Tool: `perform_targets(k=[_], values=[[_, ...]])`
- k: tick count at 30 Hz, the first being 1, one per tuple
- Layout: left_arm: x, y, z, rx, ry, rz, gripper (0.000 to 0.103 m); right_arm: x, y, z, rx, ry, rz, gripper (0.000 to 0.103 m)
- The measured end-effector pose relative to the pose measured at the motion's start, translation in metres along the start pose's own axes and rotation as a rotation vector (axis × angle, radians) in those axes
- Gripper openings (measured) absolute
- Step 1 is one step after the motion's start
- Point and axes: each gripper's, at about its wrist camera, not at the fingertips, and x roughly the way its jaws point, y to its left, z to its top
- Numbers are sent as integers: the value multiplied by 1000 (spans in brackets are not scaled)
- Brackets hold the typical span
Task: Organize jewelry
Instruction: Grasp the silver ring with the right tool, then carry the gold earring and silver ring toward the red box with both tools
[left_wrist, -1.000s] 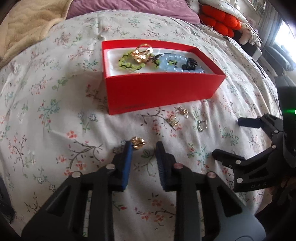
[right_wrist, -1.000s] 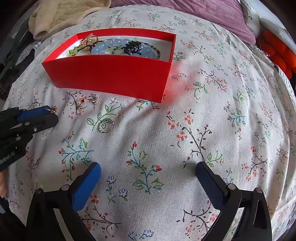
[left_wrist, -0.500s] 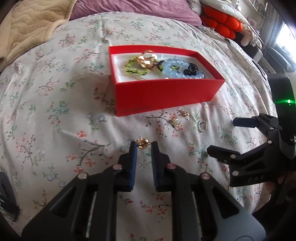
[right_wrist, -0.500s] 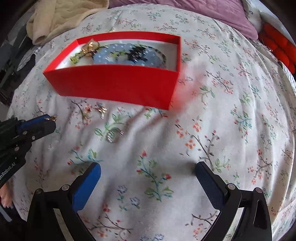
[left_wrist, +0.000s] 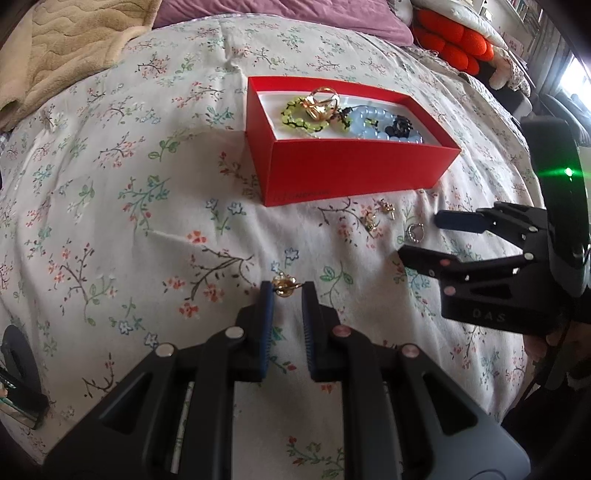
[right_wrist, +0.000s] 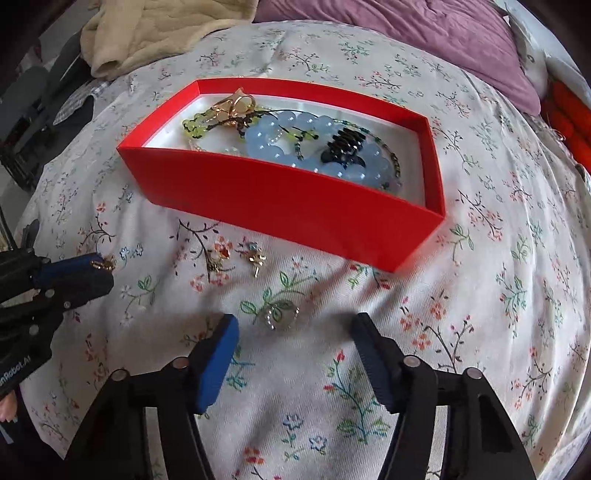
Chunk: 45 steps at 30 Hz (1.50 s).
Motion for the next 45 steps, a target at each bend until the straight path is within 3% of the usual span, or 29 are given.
perform_targets(k=[14, 15, 19, 21, 36, 43, 45], values=[[-1, 0, -1, -4, 2, 3, 17, 3, 13, 7, -30, -2, 16, 27], [-1, 0, -1, -5, 2, 3, 17, 4, 15, 8, -32, -2, 20, 20], [0, 0, 0, -11, 6, 3, 17, 4, 16, 10, -28, 3, 27, 17], [0, 1, 2, -16, 8, 1, 17, 2, 10, 10, -7, 10, 47, 7], [-7, 6, 8, -49, -3, -5, 17, -16, -16, 15, 128, 13, 183, 6], [-9, 7, 9, -50, -5, -7, 17, -23, -22, 13, 139, -1, 177, 6], [-9, 7, 9, -50, -4, -7, 17, -21, -20, 12, 137, -5, 165, 12]])
